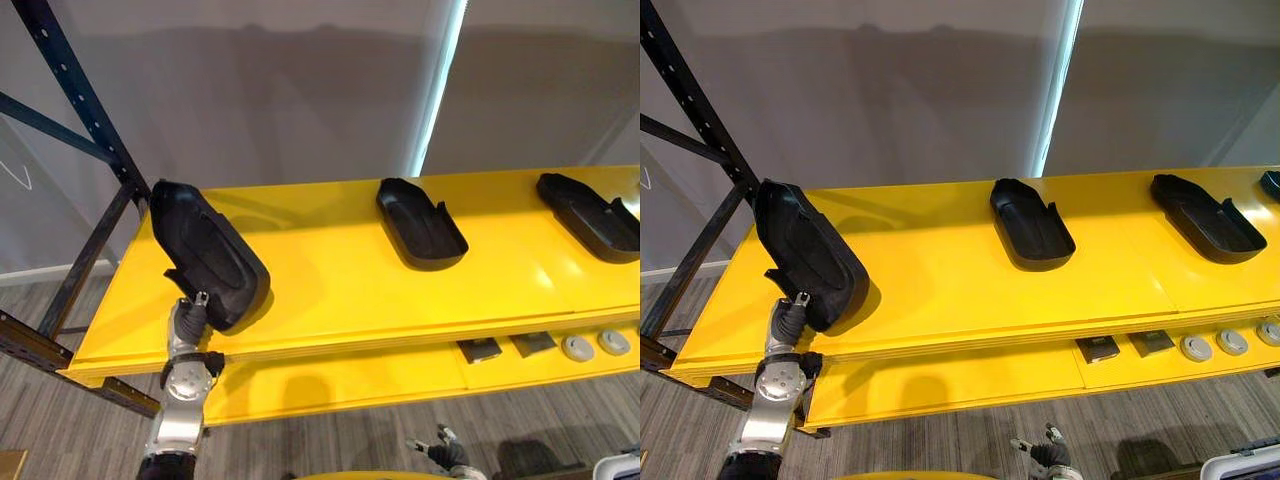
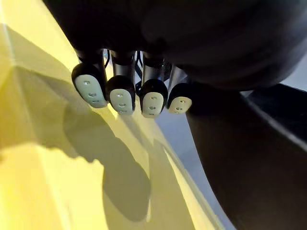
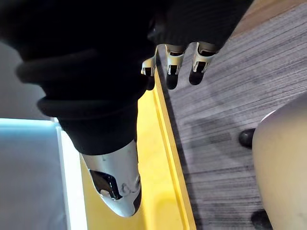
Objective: Walk over and take plastic housings, then place them on the shelf
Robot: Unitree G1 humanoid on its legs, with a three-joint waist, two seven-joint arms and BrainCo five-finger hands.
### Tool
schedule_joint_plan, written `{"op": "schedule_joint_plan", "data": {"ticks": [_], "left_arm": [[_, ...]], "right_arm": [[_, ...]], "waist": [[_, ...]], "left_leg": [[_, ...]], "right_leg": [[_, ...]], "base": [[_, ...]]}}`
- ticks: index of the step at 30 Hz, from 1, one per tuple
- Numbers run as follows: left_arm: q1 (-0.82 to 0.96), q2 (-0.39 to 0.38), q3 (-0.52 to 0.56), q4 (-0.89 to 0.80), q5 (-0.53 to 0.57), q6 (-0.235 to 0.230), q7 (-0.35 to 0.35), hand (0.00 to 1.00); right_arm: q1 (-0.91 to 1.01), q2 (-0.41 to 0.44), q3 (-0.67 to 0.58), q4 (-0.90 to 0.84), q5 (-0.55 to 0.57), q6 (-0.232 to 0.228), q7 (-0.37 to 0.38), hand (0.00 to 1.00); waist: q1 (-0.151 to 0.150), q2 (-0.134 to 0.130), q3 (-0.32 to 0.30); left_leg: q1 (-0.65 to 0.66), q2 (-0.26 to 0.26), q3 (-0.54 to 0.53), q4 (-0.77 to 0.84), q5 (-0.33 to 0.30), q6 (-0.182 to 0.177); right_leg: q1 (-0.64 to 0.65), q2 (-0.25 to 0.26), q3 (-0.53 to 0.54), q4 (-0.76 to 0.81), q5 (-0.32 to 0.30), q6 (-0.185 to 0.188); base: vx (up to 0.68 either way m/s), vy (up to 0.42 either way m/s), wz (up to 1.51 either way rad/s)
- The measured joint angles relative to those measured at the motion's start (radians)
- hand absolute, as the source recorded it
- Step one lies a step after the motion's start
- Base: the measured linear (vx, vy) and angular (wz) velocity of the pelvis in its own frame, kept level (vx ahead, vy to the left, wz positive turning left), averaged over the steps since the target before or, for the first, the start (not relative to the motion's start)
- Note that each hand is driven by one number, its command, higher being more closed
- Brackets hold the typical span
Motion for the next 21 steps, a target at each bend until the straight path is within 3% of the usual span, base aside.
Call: {"op": "schedule_joint_plan", "data": {"ticks": [10, 21], "left_arm": [[-0.137, 0.127, 0.008, 0.159, 0.082, 0.027, -0.044, 1.00], [-0.206, 0.092, -0.058, 0.167, 0.090, 0.001, -0.035, 1.00]], "right_arm": [[-0.036, -0.003, 0.000, 0.031, -0.011, -0.001, 0.020, 0.00], [-0.055, -0.005, 0.002, 0.038, -0.018, -0.005, 0.019, 0.00]], "waist": [[-0.014, -0.005, 0.029], [-0.027, -0.007, 0.055]], "left_leg": [[-0.001, -0.008, -0.009, 0.006, 0.000, 0.001], [-0.008, -0.009, -0.039, 0.000, -0.002, 0.002]], "right_leg": [[0.002, 0.005, 0.023, -0.008, 0.005, -0.006], [-0.011, 0.004, 0.023, -0.009, 0.008, -0.010]], "base": [[0.06, -0.005, -0.06], [0.00, -0.003, 0.00]]}}
